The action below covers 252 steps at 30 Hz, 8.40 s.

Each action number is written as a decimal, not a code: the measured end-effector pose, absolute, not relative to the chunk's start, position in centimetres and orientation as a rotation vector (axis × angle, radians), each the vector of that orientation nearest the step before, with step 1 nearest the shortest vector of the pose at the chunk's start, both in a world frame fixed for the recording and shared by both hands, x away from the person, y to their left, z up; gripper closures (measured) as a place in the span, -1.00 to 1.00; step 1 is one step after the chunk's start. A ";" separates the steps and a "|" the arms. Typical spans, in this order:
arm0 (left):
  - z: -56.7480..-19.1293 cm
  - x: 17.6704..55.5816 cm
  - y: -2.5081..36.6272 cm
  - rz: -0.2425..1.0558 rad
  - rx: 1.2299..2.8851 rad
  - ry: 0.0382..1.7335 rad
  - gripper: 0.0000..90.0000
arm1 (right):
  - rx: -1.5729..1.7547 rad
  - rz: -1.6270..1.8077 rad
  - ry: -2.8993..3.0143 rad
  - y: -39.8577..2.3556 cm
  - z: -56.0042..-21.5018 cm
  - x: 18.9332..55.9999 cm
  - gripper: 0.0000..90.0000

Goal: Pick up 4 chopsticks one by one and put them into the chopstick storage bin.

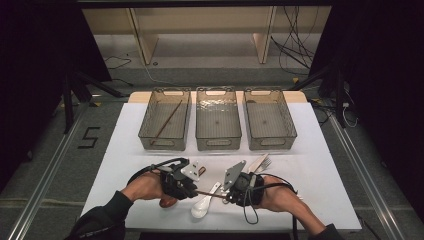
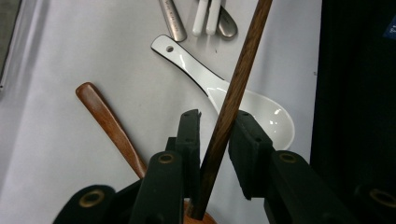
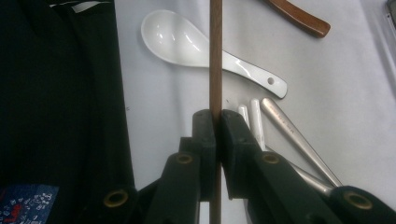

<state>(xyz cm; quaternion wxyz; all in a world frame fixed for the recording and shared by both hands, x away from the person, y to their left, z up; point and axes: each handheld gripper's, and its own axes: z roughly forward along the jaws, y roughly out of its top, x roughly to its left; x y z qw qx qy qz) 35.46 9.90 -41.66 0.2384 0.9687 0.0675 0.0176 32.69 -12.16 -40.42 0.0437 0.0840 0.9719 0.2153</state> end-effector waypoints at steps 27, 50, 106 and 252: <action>-40.6 37.0 12.2 0.088 2.556 0.426 0.85 | 0.740 1.001 2.655 -15.7 -38.0 34.8 -0.15; -39.2 39.3 15.7 0.245 2.355 0.824 0.84 | 1.027 1.211 2.476 -19.0 -39.2 34.4 -0.40; -39.3 51.0 22.9 0.331 2.079 1.356 0.84 | 1.029 1.230 2.503 -20.3 -40.0 32.8 -0.42; -40.3 36.1 16.5 0.242 2.126 0.877 -0.64 | 0.275 0.328 2.957 -16.9 -45.6 33.1 0.88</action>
